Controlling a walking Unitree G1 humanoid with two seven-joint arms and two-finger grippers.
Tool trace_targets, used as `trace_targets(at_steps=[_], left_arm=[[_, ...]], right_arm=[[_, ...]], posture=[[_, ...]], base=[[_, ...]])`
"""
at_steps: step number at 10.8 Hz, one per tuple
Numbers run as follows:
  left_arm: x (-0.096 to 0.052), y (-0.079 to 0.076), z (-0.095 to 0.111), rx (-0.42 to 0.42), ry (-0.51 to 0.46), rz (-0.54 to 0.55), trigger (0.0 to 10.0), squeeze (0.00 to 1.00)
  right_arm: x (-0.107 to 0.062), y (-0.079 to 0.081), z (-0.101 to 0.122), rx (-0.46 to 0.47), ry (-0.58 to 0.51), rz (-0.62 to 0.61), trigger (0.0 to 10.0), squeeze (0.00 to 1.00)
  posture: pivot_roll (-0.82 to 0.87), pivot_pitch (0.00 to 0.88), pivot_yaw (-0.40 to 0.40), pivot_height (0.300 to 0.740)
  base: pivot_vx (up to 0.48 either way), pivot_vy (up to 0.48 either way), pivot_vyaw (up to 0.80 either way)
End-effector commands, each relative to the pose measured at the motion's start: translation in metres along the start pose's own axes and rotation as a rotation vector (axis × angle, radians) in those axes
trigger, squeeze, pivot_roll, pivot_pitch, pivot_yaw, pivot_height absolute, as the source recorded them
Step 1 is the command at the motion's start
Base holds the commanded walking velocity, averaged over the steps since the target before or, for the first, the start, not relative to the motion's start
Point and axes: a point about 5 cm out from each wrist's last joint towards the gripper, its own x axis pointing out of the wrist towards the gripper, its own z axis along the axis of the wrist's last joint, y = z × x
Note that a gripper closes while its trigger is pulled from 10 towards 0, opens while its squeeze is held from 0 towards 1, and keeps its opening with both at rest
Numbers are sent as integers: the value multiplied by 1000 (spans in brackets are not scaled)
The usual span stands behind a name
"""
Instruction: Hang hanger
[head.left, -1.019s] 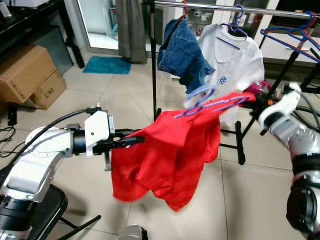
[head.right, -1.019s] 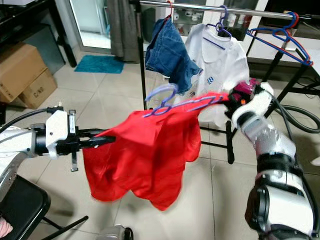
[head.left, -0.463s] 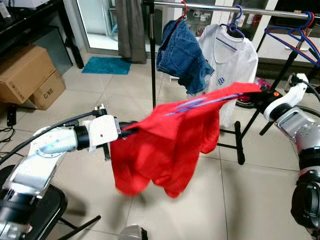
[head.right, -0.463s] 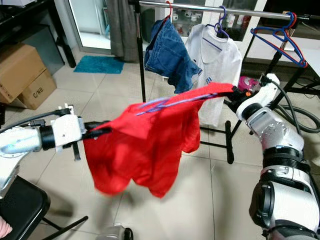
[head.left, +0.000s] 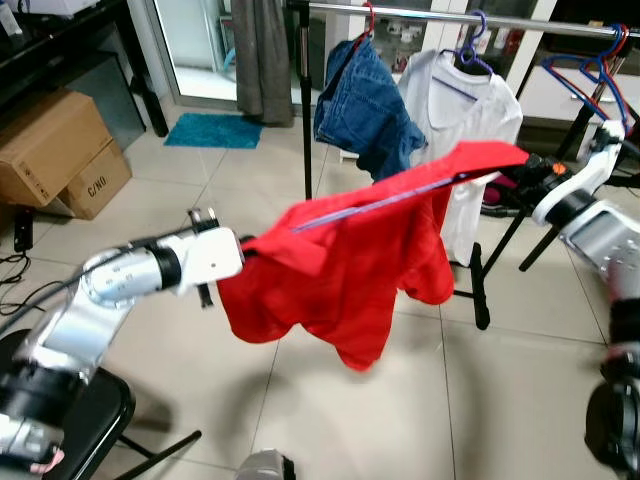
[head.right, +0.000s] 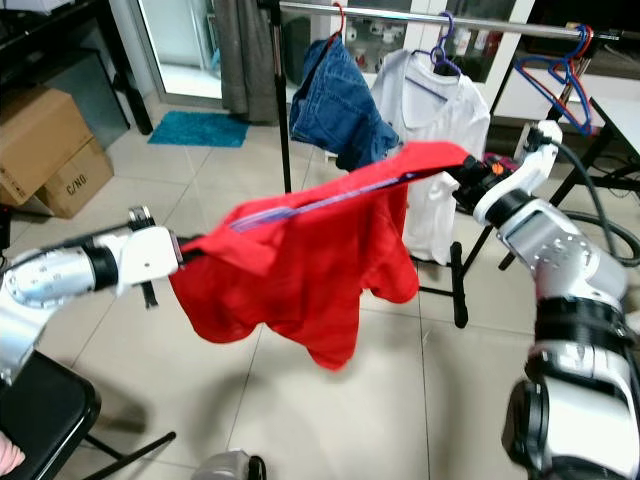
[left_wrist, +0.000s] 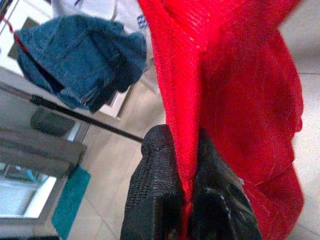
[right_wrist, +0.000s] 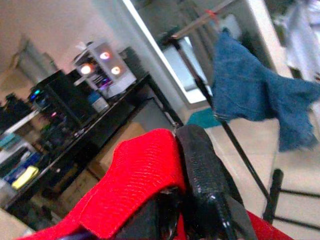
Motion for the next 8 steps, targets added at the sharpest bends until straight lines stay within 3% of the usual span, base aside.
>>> trace_targets(at_steps=[1,2,4,5,6,8], left_arm=[[-11,8,-24,-76,143,39,0,0],[-10,11,-23,-91,142,56,0,0],[-17,28,-34,-177,217,205,0,0],[-19,29,-39,-168,264,202,0,0],[-19,25,-43,-173,287,167,0,0],[-10,19,-42,-150,313,110,0,0]], right_arm=[[-6,11,23,-130,-55,-8,0,0],[-5,12,20,-155,-40,-26,0,0],[-15,-9,15,-235,25,-190,0,0],[-19,-12,10,-271,57,-209,0,0],[-18,-4,2,-296,87,-175,0,0],[-7,15,-11,-249,92,-101,0,0]], posture=[[150,12,20,740],[149,13,24,740],[148,15,28,740],[154,18,26,740],[154,18,25,740],[154,17,26,740]], base=[[0,0,0],[0,0,0],[0,0,0],[0,0,0],[0,0,0],[0,0,0]])
